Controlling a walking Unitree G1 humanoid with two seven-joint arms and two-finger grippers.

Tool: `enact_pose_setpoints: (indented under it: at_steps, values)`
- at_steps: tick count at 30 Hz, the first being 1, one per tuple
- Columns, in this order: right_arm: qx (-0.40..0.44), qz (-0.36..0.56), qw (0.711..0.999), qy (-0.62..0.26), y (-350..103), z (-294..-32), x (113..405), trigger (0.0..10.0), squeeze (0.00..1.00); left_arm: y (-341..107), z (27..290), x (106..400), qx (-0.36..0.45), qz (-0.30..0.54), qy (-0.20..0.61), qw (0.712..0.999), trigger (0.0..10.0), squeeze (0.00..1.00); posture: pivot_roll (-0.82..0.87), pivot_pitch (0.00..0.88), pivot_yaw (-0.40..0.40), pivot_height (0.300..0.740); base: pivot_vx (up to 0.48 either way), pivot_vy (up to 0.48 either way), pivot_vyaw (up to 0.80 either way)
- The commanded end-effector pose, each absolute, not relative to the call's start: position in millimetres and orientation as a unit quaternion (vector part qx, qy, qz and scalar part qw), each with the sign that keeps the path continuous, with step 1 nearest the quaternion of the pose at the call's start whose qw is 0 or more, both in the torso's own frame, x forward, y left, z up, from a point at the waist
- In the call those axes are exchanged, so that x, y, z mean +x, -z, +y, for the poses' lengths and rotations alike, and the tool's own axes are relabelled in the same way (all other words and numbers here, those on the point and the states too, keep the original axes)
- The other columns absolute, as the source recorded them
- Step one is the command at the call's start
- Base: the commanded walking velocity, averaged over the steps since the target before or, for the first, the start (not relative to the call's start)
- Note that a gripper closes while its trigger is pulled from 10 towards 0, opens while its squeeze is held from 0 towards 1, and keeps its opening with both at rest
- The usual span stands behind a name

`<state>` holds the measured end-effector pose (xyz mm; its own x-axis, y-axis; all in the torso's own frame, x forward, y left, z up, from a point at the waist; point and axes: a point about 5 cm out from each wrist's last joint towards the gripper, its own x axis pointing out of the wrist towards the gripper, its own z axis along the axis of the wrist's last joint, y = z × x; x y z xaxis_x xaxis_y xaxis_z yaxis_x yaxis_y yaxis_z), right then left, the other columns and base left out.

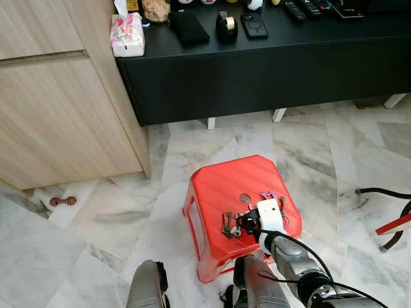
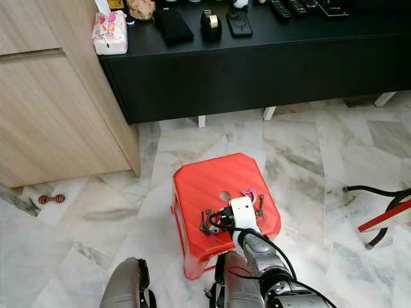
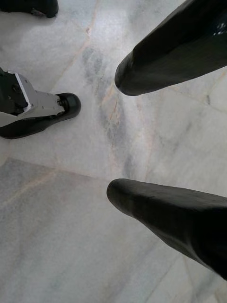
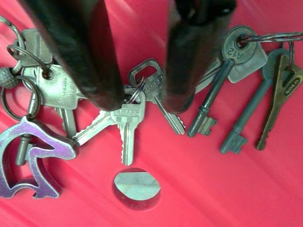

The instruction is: Hang keys on a hook

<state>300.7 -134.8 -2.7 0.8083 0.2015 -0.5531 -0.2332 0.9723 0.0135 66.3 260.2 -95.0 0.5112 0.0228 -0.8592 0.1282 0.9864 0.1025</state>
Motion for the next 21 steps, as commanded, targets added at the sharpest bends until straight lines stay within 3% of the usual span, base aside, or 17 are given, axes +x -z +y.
enact_pose_setpoints:
  at_steps: [1, 21]
  values:
    - [-0.026, 0.308, 0.946, -0.102, 12.1, -139.9, 291.7, 0.0, 0.00, 97.2, 261.6, 54.5, 0.078, 0.513, 0.030, 0.854, 10.0, 0.00, 0.08, 0.277, -0.062, 0.625, 0.000, 0.000, 0.00]
    - [-0.025, 0.284, 0.953, -0.100, 1.0, -141.3, 302.6, 0.0, 0.00, 96.4, 260.7, 72.6, 0.083, 0.508, 0.022, 0.857, 10.0, 0.00, 0.09, 0.215, -0.064, 0.625, 0.000, 0.000, 0.00]
